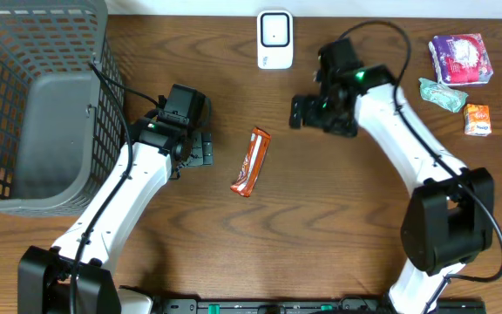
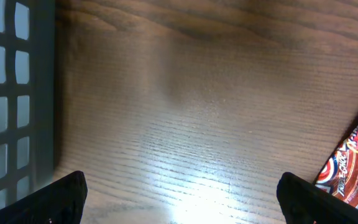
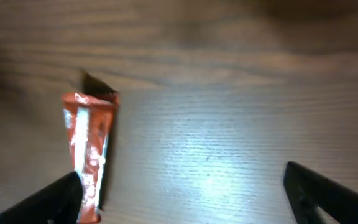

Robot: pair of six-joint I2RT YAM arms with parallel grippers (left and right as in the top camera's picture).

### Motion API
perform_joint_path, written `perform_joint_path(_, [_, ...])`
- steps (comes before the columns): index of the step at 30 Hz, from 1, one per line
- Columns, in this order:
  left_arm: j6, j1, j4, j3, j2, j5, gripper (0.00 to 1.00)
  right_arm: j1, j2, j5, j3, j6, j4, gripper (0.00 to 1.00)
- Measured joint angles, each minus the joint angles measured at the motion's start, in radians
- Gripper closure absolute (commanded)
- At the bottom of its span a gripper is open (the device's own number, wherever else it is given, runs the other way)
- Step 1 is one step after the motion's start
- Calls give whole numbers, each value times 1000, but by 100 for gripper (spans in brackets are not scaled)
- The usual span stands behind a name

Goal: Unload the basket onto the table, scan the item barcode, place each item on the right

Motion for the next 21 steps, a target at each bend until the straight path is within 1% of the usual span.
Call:
perform_joint_path(2, [0, 0, 0, 0, 0, 0, 2, 1, 1, -2, -47, 39, 34, 14])
perform_joint_path(3, [0, 0, 0, 0, 0, 0, 2, 0, 1, -2, -72, 61, 57, 18])
perform_joint_path(4, [0, 0, 0, 0, 0, 0, 2, -2, 1, -5, -95, 79, 78, 20])
perform_joint_path(6, [0, 0, 0, 0, 0, 0, 2, -3, 2, -24, -124, 96, 132, 21])
perform_joint_path(8, [0, 0, 0, 0, 0, 0, 2, -2, 3, -100, -182, 127, 240, 22])
perform_joint_path(10, [0, 0, -1, 0, 0, 0, 2, 2, 3, -174, -227, 153, 306, 26])
perform_joint_path(12, [0, 0, 0, 0, 0, 0, 2, 10, 3, -214, -259, 190, 338, 27])
perform_joint_path(18, [0, 0, -1, 0, 0, 0, 2, 71, 3, -295, -359, 340, 424, 21])
perform_joint_path(21, [0, 0, -1, 0, 0, 0, 2, 109, 3, -329, -399, 403, 487, 22])
